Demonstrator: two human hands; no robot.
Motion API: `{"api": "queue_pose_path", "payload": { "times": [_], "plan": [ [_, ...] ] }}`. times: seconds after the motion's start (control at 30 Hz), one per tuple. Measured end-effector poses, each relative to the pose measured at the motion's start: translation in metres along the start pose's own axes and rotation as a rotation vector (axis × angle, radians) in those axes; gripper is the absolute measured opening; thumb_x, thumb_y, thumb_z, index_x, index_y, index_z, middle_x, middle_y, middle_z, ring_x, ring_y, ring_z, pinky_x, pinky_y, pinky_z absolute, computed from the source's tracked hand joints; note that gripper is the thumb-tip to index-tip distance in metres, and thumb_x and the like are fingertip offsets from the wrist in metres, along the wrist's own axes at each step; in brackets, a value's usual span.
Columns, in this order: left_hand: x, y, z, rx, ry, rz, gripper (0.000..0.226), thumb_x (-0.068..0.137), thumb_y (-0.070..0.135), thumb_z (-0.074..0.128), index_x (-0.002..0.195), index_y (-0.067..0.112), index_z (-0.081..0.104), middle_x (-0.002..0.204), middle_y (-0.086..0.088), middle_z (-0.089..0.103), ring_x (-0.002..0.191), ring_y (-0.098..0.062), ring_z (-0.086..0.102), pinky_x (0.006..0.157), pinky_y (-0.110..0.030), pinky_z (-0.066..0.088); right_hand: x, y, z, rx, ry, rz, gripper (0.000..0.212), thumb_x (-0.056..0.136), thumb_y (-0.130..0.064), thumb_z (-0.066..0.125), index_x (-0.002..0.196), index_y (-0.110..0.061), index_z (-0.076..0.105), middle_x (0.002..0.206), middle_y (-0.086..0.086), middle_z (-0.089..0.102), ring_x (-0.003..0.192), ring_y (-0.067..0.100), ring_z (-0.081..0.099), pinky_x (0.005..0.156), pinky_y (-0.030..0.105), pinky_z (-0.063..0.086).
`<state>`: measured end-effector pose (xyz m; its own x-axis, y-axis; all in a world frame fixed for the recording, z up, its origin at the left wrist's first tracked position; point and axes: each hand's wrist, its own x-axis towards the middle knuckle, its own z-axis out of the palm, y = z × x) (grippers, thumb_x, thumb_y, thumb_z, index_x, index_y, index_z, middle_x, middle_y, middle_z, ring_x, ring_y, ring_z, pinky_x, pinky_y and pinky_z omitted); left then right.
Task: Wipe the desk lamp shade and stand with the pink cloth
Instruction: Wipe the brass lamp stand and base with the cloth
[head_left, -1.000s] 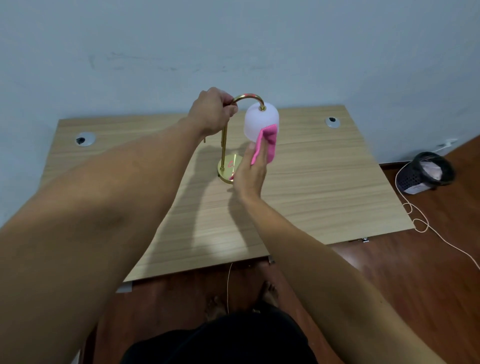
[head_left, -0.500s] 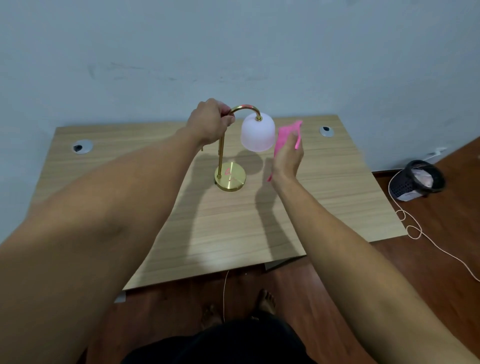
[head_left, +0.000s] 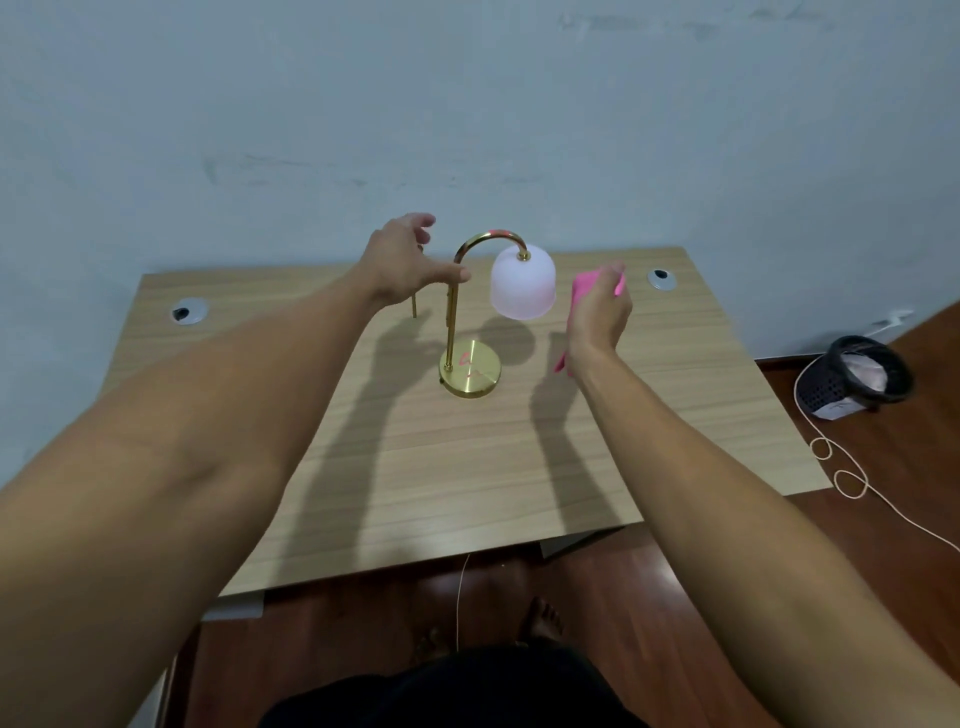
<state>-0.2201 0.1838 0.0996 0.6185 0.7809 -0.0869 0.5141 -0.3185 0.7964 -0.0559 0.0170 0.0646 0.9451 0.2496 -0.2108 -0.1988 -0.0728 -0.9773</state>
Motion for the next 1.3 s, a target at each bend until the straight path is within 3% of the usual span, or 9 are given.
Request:
{"api": "queue_pose_path", "payload": {
  "times": [0.1,0.2,0.33,0.43,0.53,0.73,0.9,1.1,1.3],
  "plan": [
    [-0.008,-0.024,-0.005,-0.057,0.03,-0.06,0.102,0.062,0.033,0.098,0.146,0.019,0.041,0.133,-0.007,0.054,0.115,-0.024,0.061,0.101,-0.041,0.053,-0.005,-0.02,0.009,0.019,-0.095,-0.122,0.049,0.105,-0.061,0.032,0.088,-0.025,0.06,0.095,-0.004,0.061,0.09,0.018,0.056,0.088,0.037,0.048],
    [-0.013,-0.047,-0.002,-0.083,0.034,-0.144,0.088,0.066,0.021,0.096,0.139,0.012,0.047,0.125,-0.009,0.059,0.106,-0.024,0.064,0.1,-0.042,0.055,-0.011,-0.033,0.023,0.094,-0.197,-0.16,0.056,0.106,-0.059,0.035,0.128,-0.02,0.067,0.123,-0.001,0.072,0.113,0.018,0.07,0.105,0.041,0.052],
    [-0.016,-0.067,0.012,-0.185,0.039,-0.208,0.055,0.07,0.013,0.093,0.118,0.001,0.067,0.097,-0.006,0.063,0.085,-0.018,0.059,0.09,-0.039,0.054,-0.026,-0.04,0.042,0.182,-0.364,-0.159,0.051,0.113,-0.045,0.032,0.157,-0.025,0.048,0.164,-0.006,0.045,0.153,0.01,0.04,0.128,0.034,0.029],
    [-0.015,-0.071,0.023,-0.297,0.038,-0.208,0.034,0.078,0.012,0.088,0.106,0.001,0.073,0.088,-0.007,0.065,0.068,-0.012,0.055,0.072,-0.03,0.046,-0.035,-0.034,0.052,0.082,-0.438,-0.278,0.049,0.113,-0.046,0.028,0.158,-0.035,0.045,0.166,-0.018,0.038,0.154,-0.002,0.03,0.125,0.025,0.025],
    [-0.012,-0.073,0.029,-0.347,0.077,-0.214,0.019,0.083,0.012,0.083,0.1,0.007,0.076,0.086,-0.008,0.069,0.074,-0.016,0.059,0.077,-0.03,0.046,-0.044,-0.017,0.061,-0.169,-0.473,-0.487,0.047,0.109,-0.054,0.03,0.154,-0.044,0.042,0.164,-0.024,0.038,0.151,-0.009,0.028,0.131,0.043,0.019],
    [-0.009,-0.077,0.031,-0.367,0.102,-0.189,0.005,0.084,0.015,0.081,0.083,0.017,0.076,0.076,-0.005,0.068,0.07,-0.017,0.06,0.071,-0.028,0.048,-0.041,0.01,0.058,-0.971,-0.527,-0.973,0.056,0.111,-0.046,0.03,0.163,-0.026,0.037,0.177,0.003,0.013,0.165,0.026,-0.001,0.133,0.05,-0.001],
    [-0.01,-0.078,0.032,-0.313,0.081,-0.178,0.006,0.086,0.015,0.08,0.081,0.016,0.076,0.075,-0.006,0.068,0.071,-0.017,0.061,0.071,-0.027,0.046,-0.05,-0.001,0.063,-0.55,-0.358,-0.602,0.057,0.113,-0.041,0.03,0.166,-0.021,0.026,0.175,0.001,0.02,0.163,0.02,0.01,0.134,0.046,0.009],
    [-0.01,-0.078,0.031,-0.286,0.069,-0.147,0.003,0.086,0.015,0.08,0.085,0.013,0.077,0.075,-0.008,0.068,0.067,-0.014,0.059,0.072,-0.026,0.045,-0.055,0.021,0.055,-0.871,-0.522,-1.007,0.058,0.114,-0.028,0.037,0.167,-0.012,0.02,0.177,0.008,0.006,0.163,0.036,-0.009,0.131,0.041,-0.008],
    [-0.012,-0.074,0.03,-0.207,0.078,-0.128,0.009,0.089,0.013,0.077,0.095,0.007,0.079,0.079,-0.008,0.069,0.071,-0.015,0.06,0.066,-0.021,0.045,-0.057,0.016,0.058,-0.476,-0.347,-0.658,0.061,0.114,-0.031,0.036,0.169,-0.017,0.013,0.178,0.001,0.005,0.165,0.019,-0.002,0.134,0.046,0.008]
  ]
}}
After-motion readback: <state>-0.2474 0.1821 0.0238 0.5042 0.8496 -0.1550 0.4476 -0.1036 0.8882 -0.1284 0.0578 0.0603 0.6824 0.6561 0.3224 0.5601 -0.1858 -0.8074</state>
